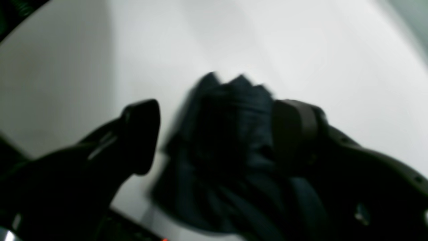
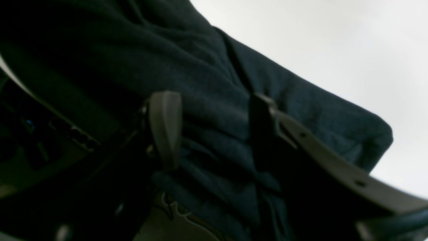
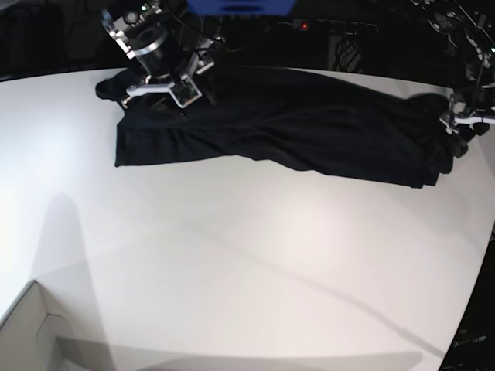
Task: Layout the t-shirt on the table in an organized manner, then fold the t-shirt properly
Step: 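Grasp the shirt's end with the left gripper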
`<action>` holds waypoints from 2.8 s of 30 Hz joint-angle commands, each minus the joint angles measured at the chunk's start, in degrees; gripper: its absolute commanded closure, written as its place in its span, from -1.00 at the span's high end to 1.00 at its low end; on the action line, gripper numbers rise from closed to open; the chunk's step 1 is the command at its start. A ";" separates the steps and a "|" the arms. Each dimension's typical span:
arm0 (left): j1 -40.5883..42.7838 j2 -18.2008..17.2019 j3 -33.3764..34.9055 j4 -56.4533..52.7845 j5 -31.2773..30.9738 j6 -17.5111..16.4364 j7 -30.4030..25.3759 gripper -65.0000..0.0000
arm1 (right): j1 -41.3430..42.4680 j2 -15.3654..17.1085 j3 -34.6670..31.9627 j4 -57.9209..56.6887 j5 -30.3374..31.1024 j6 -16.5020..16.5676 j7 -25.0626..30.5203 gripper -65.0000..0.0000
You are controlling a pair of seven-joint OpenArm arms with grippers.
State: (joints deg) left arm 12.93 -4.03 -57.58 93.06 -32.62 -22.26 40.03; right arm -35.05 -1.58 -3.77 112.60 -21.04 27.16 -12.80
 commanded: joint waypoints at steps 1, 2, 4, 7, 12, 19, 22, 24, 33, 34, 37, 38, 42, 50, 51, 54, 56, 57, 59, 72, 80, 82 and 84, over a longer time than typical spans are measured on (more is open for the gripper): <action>-0.75 -1.20 -0.13 -0.79 0.31 -0.20 -1.57 0.55 | -0.34 0.05 -0.14 0.85 0.51 -0.04 1.41 0.00; -0.93 -1.20 -0.04 -2.29 1.28 -0.20 -1.66 0.56 | -0.34 0.05 -0.14 0.85 0.51 -0.04 1.41 0.00; -1.63 -1.90 0.31 -3.96 3.13 -0.20 -2.80 0.56 | -0.34 0.05 -0.14 0.85 0.51 -0.04 1.41 0.00; -2.25 -2.08 0.48 -6.15 4.80 -0.20 -6.14 0.56 | -0.34 0.05 -0.14 0.85 0.51 -0.04 1.41 0.00; -2.51 -3.48 5.05 -9.41 5.94 -0.20 -9.39 0.56 | -0.34 -0.04 -0.23 0.85 0.51 -0.04 1.41 0.00; -2.42 -3.75 7.60 -10.11 5.76 -0.20 -11.59 0.56 | -1.39 -0.04 -1.37 0.85 0.51 -0.04 1.50 0.00; -2.51 -3.75 7.60 -11.17 6.12 -0.20 -11.59 0.56 | -1.48 -0.04 -1.37 0.85 0.51 -0.04 1.41 0.00; -3.39 -4.10 9.10 -12.84 6.12 -0.20 -11.68 0.56 | -1.48 -0.04 -1.37 0.85 0.51 -0.04 1.41 0.00; -4.01 -3.84 10.15 -15.91 6.12 -0.20 -11.68 0.56 | -1.66 -0.04 -1.37 0.85 0.51 -0.04 1.41 0.00; -4.01 -3.75 10.15 -15.91 6.12 -0.20 -11.68 0.56 | -1.66 -0.04 -1.37 0.85 0.51 -0.04 1.41 0.00; -4.01 -3.66 10.33 -16.44 6.12 -0.20 -11.68 0.55 | -1.66 -0.04 -1.37 0.85 0.51 -0.04 1.41 0.00; -4.01 -3.75 11.03 -17.32 6.12 -0.20 -11.68 0.55 | -1.66 -0.04 -1.37 0.85 0.51 -0.04 1.41 0.00; -4.01 -4.19 13.49 -21.63 6.12 -0.29 -11.86 0.55 | -1.66 -0.04 -1.46 0.85 0.51 -0.04 1.41 0.00; -3.74 -5.07 13.67 -27.69 6.20 -9.61 -17.83 -0.41 | -1.66 -0.04 -1.46 0.85 0.51 -0.04 1.41 0.00; -3.83 -5.42 13.67 -28.22 6.20 -9.96 -17.75 -0.62 | -1.66 -0.04 -1.46 0.85 0.51 -0.04 1.41 0.00; -4.01 -6.47 13.67 -29.45 6.20 -10.05 -17.66 -1.00 | -1.66 -0.04 -1.46 0.85 0.51 -0.04 1.41 0.00; -4.01 -6.56 13.49 -28.92 6.20 -10.57 -17.75 -0.94 | -1.66 -0.04 -1.46 0.85 0.51 -0.04 1.41 0.00; -4.01 -6.56 13.49 -28.40 6.03 -10.57 -17.75 -0.98 | -1.57 -0.04 -1.46 0.85 0.51 -0.04 1.41 0.00; -4.01 -6.56 13.41 -25.58 6.12 -10.57 -17.48 -1.00 | -1.57 -0.04 -1.46 0.85 0.51 -0.04 1.41 0.00; -1.81 -2.96 13.58 2.72 6.12 -10.57 -17.31 -1.00 | -0.86 -0.04 -0.85 0.85 0.51 -0.04 1.32 0.00; -3.04 -5.24 13.32 3.52 6.20 -10.13 -17.31 -1.00 | -0.86 0.05 0.65 0.85 0.42 -0.04 1.32 0.00; -2.86 -5.24 13.32 2.81 6.20 -10.13 -17.31 -1.00 | -0.78 0.05 0.65 0.85 0.42 -0.04 1.32 0.00; -2.77 -5.24 13.49 2.81 6.20 -10.13 -17.31 -1.00 | -0.78 0.05 0.65 0.85 0.42 -0.04 1.32 0.00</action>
State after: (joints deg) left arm 10.68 -8.40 -44.01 94.80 -25.26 -32.34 24.82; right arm -35.62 -1.43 -3.16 112.60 -21.21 27.16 -12.82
